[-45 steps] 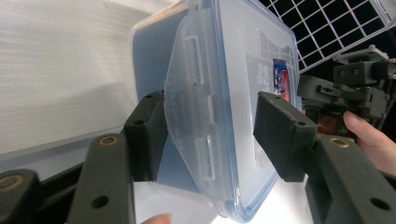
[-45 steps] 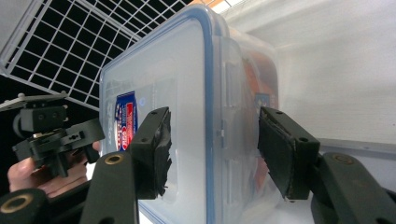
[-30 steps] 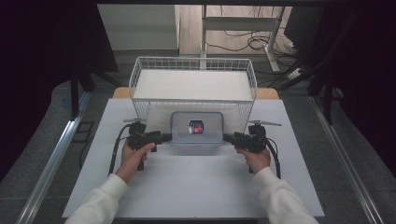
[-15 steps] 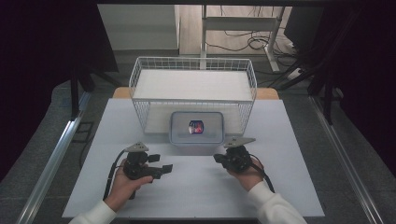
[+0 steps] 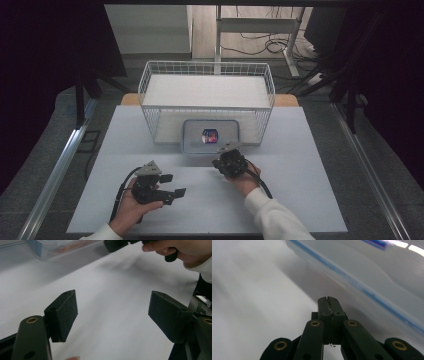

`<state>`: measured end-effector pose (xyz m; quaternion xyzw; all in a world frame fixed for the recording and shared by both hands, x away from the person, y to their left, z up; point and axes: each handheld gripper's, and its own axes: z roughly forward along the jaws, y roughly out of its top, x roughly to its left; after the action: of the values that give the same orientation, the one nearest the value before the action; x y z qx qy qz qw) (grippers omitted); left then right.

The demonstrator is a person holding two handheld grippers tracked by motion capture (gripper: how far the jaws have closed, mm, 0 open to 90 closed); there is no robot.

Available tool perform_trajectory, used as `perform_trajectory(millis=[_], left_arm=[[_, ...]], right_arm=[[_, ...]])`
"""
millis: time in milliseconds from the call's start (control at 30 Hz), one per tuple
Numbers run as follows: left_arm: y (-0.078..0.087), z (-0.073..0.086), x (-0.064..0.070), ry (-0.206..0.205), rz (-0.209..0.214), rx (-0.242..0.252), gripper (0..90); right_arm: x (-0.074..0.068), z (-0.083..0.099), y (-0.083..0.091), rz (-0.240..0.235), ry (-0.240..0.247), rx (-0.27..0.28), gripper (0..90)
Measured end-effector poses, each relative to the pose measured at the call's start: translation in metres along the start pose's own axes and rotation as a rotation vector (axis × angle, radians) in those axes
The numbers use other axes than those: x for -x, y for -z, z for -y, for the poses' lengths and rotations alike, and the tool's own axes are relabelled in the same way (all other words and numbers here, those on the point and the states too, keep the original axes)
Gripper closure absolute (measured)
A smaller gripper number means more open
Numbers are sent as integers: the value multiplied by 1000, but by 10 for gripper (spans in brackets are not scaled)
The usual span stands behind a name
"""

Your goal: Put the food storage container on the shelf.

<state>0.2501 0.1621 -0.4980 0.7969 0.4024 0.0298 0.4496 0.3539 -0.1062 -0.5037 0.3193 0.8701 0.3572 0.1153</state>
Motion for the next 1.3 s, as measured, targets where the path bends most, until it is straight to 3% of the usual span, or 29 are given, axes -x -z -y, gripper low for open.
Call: perform_trajectory(millis=[200,433,600,1300], left_arm=[[1,1,-5,9,-9,6,235],[1,1,-5,4,-9,4,236],[4,1,-6,7,-11,13,236],[6,1,-10,20,-18,25,235]], right_arm=[[1,-7,-11,40,-37,6,890],[4,-16,-9,69,-60,44,890],[10,-23,-8,79,-104,65,890],[31,-48,-35,100,-157,80,890]])
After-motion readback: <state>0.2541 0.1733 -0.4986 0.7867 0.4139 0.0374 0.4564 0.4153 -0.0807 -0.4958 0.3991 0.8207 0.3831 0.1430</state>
